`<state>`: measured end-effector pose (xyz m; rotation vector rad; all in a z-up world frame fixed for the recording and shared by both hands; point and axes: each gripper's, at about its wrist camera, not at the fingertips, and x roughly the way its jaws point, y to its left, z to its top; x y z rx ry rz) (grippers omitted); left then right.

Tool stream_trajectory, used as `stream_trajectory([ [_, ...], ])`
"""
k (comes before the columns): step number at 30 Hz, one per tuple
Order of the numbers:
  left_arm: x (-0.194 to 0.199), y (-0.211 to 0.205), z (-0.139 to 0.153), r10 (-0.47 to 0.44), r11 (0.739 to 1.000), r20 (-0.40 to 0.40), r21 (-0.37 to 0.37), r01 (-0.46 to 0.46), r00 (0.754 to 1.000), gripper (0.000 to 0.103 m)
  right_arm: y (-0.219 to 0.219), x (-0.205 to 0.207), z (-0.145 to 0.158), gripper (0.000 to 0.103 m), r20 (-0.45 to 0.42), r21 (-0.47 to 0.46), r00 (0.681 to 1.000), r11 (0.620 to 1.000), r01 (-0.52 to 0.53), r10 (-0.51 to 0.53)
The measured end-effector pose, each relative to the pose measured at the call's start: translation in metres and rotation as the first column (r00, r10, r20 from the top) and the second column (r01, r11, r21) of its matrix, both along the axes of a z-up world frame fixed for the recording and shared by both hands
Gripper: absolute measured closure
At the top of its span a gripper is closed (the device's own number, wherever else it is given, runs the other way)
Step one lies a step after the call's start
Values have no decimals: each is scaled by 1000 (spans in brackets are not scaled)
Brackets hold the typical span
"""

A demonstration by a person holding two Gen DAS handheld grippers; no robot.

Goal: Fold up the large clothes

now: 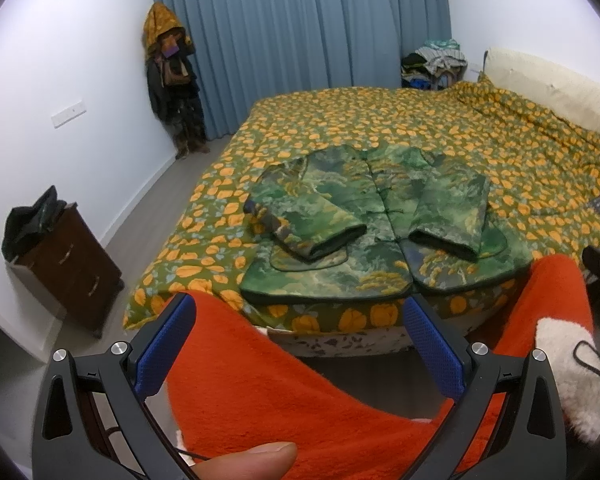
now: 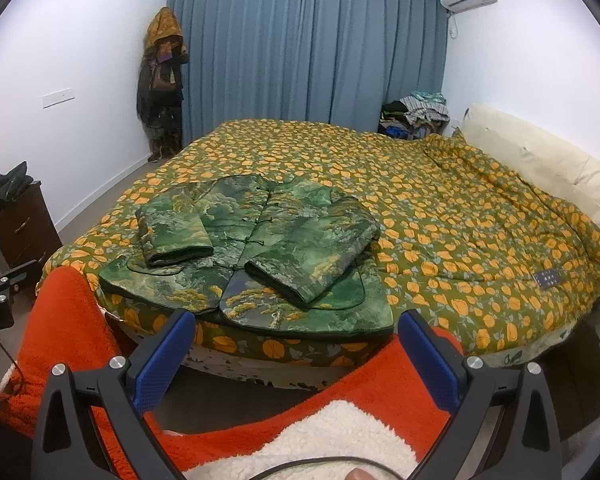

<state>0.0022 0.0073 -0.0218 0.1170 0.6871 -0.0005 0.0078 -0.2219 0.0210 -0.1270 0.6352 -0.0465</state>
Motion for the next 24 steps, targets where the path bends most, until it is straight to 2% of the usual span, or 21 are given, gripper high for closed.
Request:
stream_trajectory([
  [6,3,10,11,-7,1000,26,-23,7,1000,0,-6,-1,19,0,111,-20,992,998,-61,63],
  [8,6,18,17,1,1000,58,-23,0,998,0,-4,2,25,0,112,-39,989,995,-96,99],
  [12,17,24,26,31,995,149,85,-44,988,0,1,13,36,0,121,-63,974,981,-184,190],
  [16,38,34,27,11,996,112,88,-21,994,0,5,37,38,0,97,-83,971,974,-211,219],
  [21,53,39,36,-4,1000,93,27,2,996,0,6,66,33,0,90,-105,964,965,-241,251],
  [24,53,29,41,-13,999,102,42,9,995,0,5,82,24,0,71,-98,960,960,-264,271],
])
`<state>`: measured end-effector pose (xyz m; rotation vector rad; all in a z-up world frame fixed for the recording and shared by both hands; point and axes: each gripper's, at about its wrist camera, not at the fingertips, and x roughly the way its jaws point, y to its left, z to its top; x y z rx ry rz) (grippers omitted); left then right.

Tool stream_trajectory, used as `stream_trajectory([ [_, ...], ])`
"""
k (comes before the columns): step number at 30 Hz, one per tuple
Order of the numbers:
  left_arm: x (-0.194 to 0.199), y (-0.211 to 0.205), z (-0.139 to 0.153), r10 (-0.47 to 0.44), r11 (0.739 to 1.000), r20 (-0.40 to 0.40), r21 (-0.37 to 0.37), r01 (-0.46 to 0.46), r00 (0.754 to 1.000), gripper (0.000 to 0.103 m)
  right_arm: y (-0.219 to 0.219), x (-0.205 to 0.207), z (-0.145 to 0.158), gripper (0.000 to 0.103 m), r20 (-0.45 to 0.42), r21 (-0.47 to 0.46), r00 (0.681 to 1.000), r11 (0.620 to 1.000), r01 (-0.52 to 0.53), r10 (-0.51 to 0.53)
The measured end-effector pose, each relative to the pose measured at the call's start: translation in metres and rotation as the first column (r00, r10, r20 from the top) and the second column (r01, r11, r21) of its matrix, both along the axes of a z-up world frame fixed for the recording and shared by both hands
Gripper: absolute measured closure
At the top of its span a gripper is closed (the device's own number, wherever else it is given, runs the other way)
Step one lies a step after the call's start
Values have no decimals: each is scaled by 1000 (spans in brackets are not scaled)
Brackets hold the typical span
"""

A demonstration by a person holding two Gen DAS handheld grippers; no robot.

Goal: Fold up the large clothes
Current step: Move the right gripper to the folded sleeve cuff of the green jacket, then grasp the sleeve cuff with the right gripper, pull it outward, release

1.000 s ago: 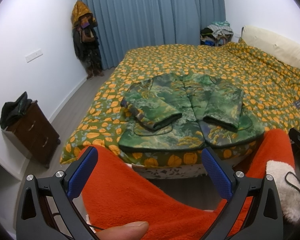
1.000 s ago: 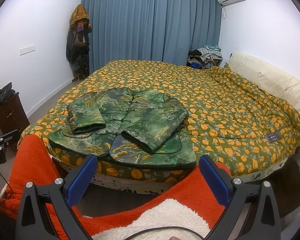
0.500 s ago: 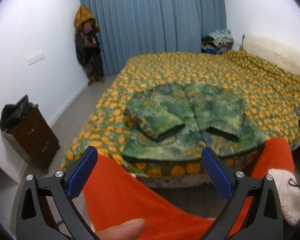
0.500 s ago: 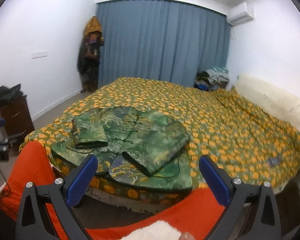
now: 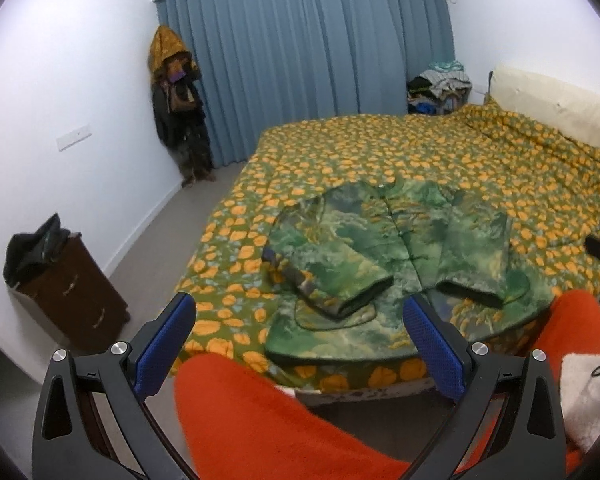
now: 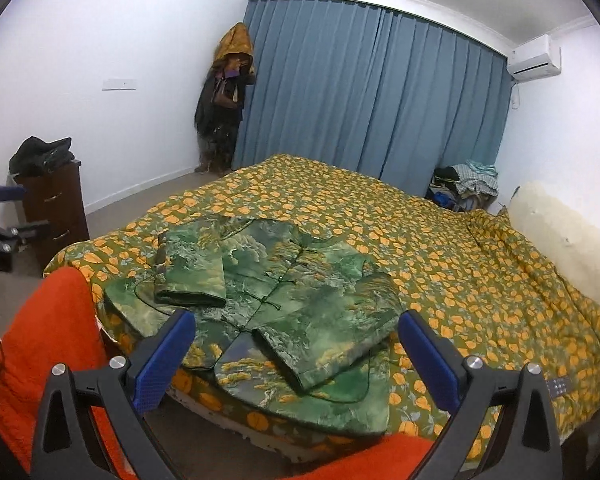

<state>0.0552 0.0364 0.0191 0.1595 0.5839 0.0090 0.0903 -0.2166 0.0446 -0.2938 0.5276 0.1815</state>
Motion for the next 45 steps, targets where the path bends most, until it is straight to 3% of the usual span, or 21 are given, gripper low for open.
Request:
stream_trajectory([
  [7,17,-6,4,-56,998,-24,-43,54,998,0,-6,45,-35,0,-88,-22,995,999,-41,39],
  [17,76,-1,-13,-37,995,-121,-101,25,992,0,-3,128,-141,0,-315,-107,942,982,-155,114],
  [19,90,-1,-18,-31,994,-139,-112,16,990,0,1,141,-159,6,-337,-130,934,977,-170,118],
  [21,103,-1,-25,-31,992,-164,-124,10,986,0,4,155,-176,18,-374,-128,919,974,-185,125],
  [26,127,-6,-45,-34,991,-238,-136,1,971,0,10,181,-222,20,-446,-196,888,956,-217,110],
  [29,133,-6,-54,-32,990,-265,-141,-6,964,0,0,190,-238,31,-473,-171,877,968,-182,82],
  [31,135,-6,-61,-29,989,-286,-149,-14,958,0,-13,192,-237,45,-474,-103,879,987,-122,59],
  [33,137,-5,-64,-28,988,-297,-154,-18,954,0,-22,191,-231,85,-472,-34,880,996,-85,58],
  [34,137,-5,-65,-29,988,-301,-153,-19,953,0,-25,190,-226,89,-458,-20,888,998,-59,43],
  [37,138,-6,-64,-26,990,-295,-142,-17,955,0,-42,180,-195,93,-398,57,918,998,28,-3],
  [41,142,-6,-62,-27,991,-278,-132,-10,960,0,-96,166,-125,93,-265,153,955,972,177,-132],
  [45,152,-6,-66,-26,992,-286,-125,-10,958,0,-167,156,-67,94,-144,167,935,924,344,-323],
])
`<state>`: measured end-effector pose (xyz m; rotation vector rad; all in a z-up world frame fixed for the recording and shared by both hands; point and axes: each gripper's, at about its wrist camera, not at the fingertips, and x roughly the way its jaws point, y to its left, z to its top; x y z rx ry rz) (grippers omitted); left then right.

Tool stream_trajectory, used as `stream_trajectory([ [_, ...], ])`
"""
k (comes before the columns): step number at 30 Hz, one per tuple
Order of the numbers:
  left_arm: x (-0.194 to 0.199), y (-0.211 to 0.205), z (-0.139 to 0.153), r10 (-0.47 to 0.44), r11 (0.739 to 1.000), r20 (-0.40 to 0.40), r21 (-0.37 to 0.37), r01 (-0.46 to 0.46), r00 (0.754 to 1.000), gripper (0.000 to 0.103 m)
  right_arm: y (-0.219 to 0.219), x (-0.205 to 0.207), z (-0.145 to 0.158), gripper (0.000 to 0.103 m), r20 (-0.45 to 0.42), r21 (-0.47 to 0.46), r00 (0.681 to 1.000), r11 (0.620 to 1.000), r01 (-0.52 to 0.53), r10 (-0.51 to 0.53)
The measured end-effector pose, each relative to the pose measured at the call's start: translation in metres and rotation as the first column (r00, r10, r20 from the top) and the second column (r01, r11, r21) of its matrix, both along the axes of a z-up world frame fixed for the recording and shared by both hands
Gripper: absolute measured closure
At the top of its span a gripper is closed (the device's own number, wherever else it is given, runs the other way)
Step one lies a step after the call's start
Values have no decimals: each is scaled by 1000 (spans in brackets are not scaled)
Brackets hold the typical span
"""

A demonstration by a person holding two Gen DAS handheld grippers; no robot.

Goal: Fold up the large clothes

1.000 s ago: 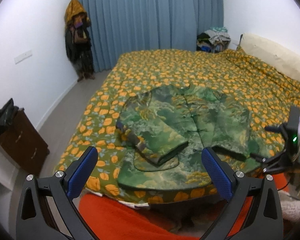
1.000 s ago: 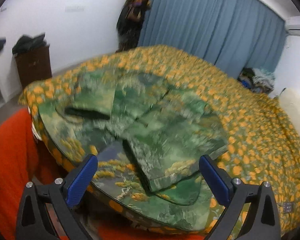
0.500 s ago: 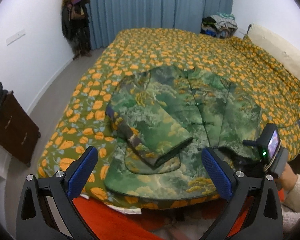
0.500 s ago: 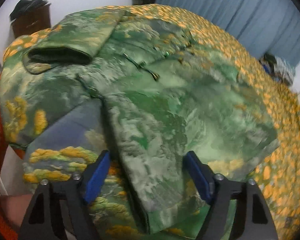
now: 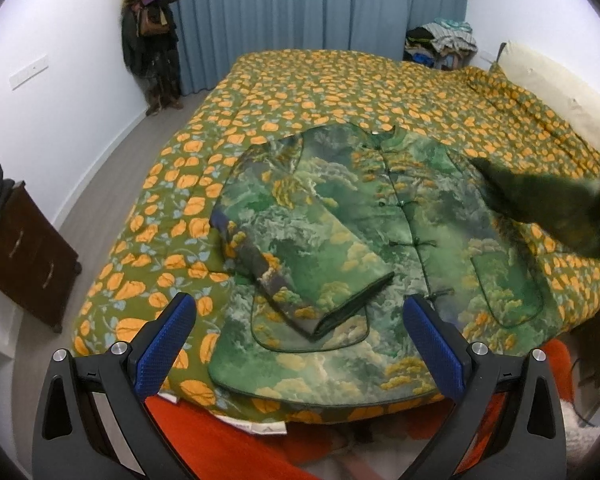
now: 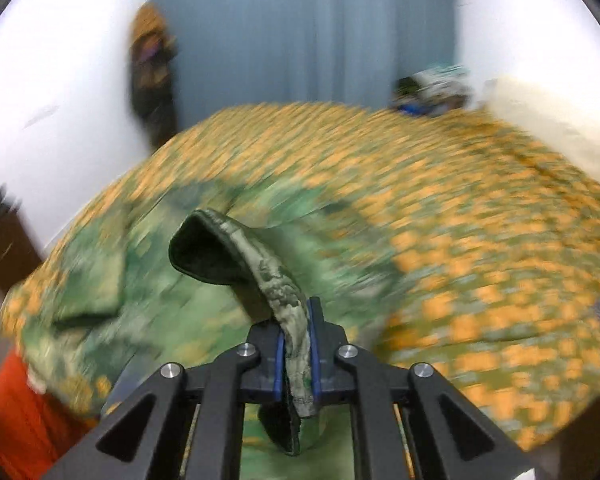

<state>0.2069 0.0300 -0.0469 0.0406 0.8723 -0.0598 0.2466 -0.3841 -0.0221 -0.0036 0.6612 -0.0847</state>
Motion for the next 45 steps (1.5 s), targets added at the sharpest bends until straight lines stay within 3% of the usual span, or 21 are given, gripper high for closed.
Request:
stream_trajectory([
  [5,10,1,-4,-5,1000,7,11,5,1000,0,-91,3,16,94,19,-45,979,978,201,-201],
  [8,12,1,-5,-23,1000,22,20,23,1000,0,-149,10,-1,94,-22,-48,952,952,304,-305],
  [11,15,2,-10,-53,998,26,31,53,998,0,-199,12,-27,94,-83,25,919,921,389,-385],
  [16,22,0,-27,-117,991,0,63,117,993,0,-238,17,-62,92,-172,101,880,880,463,-443],
  [19,24,0,-34,-153,986,-15,68,154,988,0,-243,8,-69,70,-169,96,854,854,511,-491],
  [21,24,0,-36,-178,981,-14,77,179,984,0,-247,-1,-68,45,-155,93,834,832,547,-530],
  [25,24,-8,-37,-270,955,11,126,267,963,0,-247,-16,-59,44,-133,53,811,813,580,-570],
  [29,37,-20,-52,-393,910,-32,131,394,919,0,-221,-33,-40,44,-96,25,830,832,554,-550],
  [35,63,-60,-109,-542,788,-152,252,562,827,0,-143,-42,-35,44,-87,86,907,904,419,-412],
  [37,81,-67,-133,-535,763,-186,311,566,824,0,-121,-41,-37,44,-89,128,924,916,380,-371],
  [38,86,-65,-139,-527,763,-197,318,563,826,1,-104,-40,-37,44,-88,161,938,925,344,-334],
  [40,102,-59,-150,-514,781,-230,273,562,826,24,-77,-39,-35,44,-81,183,957,939,290,-279],
  [41,108,-54,-154,-519,795,-257,206,571,815,52,-63,-39,-34,44,-73,184,965,948,261,-252],
  [42,115,-48,-157,-522,814,-282,120,569,805,88,-50,-38,-31,44,-64,180,972,956,233,-225],
  [45,114,-35,-146,-497,845,-247,77,528,832,97,-16,-40,-21,44,-34,149,987,976,158,-155],
])
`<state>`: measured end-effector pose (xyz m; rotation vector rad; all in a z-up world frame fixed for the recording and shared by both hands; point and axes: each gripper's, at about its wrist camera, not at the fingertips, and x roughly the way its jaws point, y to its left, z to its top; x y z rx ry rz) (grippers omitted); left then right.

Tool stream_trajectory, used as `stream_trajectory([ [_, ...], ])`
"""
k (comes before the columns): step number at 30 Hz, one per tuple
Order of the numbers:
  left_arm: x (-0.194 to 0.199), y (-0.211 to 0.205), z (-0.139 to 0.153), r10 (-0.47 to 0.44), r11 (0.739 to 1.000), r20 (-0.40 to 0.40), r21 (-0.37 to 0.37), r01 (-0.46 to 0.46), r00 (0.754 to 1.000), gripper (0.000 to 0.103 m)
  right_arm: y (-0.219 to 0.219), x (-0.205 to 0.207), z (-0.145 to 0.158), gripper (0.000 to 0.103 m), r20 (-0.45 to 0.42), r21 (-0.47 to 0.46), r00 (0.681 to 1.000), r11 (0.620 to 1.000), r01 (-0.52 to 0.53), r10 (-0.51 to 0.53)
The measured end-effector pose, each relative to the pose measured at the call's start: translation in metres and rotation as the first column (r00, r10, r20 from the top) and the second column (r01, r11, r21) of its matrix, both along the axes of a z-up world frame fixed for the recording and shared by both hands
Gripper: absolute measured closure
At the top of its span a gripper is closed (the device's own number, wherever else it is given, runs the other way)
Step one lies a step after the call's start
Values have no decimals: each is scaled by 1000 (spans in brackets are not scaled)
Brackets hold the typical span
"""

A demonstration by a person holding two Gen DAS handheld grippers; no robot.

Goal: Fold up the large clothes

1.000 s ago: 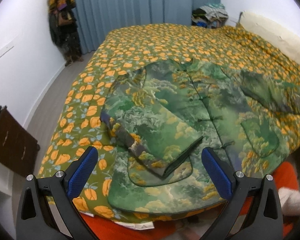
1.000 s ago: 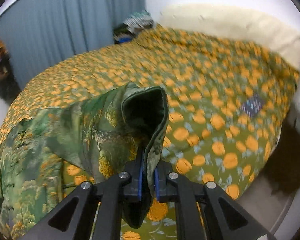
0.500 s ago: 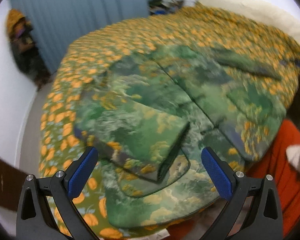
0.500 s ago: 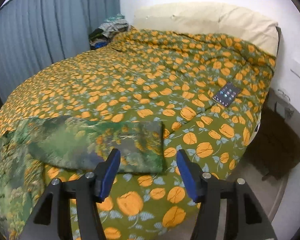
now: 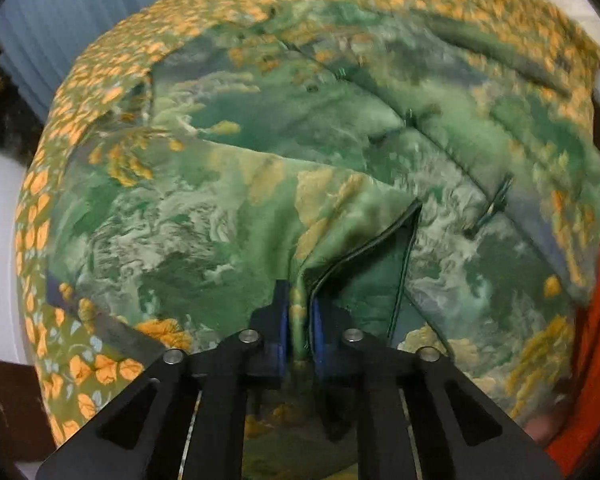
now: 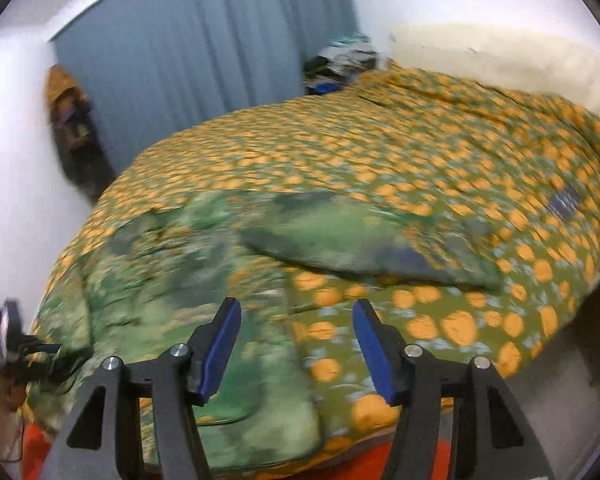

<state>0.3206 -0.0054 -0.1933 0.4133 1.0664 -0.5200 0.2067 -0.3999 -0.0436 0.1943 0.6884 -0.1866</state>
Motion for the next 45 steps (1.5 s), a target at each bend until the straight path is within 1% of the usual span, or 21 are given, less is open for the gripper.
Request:
stream_trajectory([
  [2,-5,19,27,67,995,40,-83,-63,997,97,17,-1,6,44,14,-24,999,999,-38,38],
  [5,-11,59,69,187,967,88,-193,-167,978,97,37,-3,14,44,34,-50,996,996,-79,81],
  [8,-12,120,112,348,906,127,-302,-298,929,97,54,-5,19,44,56,-54,992,992,-111,114],
  [10,-10,169,136,474,842,140,-363,-400,869,97,63,-4,19,44,69,-43,990,992,-122,124],
  [12,-6,214,145,579,777,140,-393,-492,803,97,73,-3,16,44,72,-31,987,989,-142,144],
  [13,-4,244,146,646,726,125,-408,-554,753,97,76,-1,15,44,68,-26,986,988,-153,154],
  [14,-3,262,143,687,688,110,-416,-594,718,97,79,0,13,44,64,-23,985,987,-162,163],
  [17,1,310,125,779,592,66,-405,-697,623,97,89,4,10,44,51,-19,981,983,-184,185],
  [22,2,358,91,865,485,40,-320,-814,500,94,98,0,11,44,43,-24,977,978,-206,207],
  [25,-10,373,77,902,416,24,-308,-855,431,91,97,-3,12,44,32,-40,979,979,-202,203],
  [27,-19,379,70,911,396,13,-306,-866,412,75,91,-4,10,41,15,-41,982,981,-190,191],
  [28,-27,375,68,910,399,18,-304,-865,414,68,86,-4,8,39,0,-41,984,983,-180,180],
  [29,-28,370,66,905,409,19,-309,-859,424,56,80,-4,5,34,-14,-38,985,985,-170,169],
  [30,-37,360,66,894,431,22,-318,-845,448,48,71,-3,1,27,-34,-31,987,987,-156,154],
  [32,-49,335,66,860,487,19,-334,-807,511,39,53,-1,-9,24,-78,-25,988,991,-132,130],
  [35,-57,289,62,764,586,-46,-369,-722,644,22,30,5,-29,24,-167,-51,980,992,-118,108],
  [36,-60,264,54,698,635,-91,-381,-673,710,18,21,7,-38,24,-204,-69,974,991,-117,100],
  [38,-60,223,37,592,699,-167,-382,-605,789,16,7,13,-56,24,-265,-70,958,989,-131,108],
  [39,-59,205,27,550,721,-199,-377,-581,811,16,-1,16,-66,24,-301,-60,947,989,-138,113],
  [42,-54,162,-2,469,784,-248,-325,-529,847,16,-19,20,-94,24,-367,-5,921,990,-144,133],
  [45,-51,141,-17,413,813,-293,-307,-494,862,16,-29,25,-121,24,-408,139,893,980,-143,189],
])
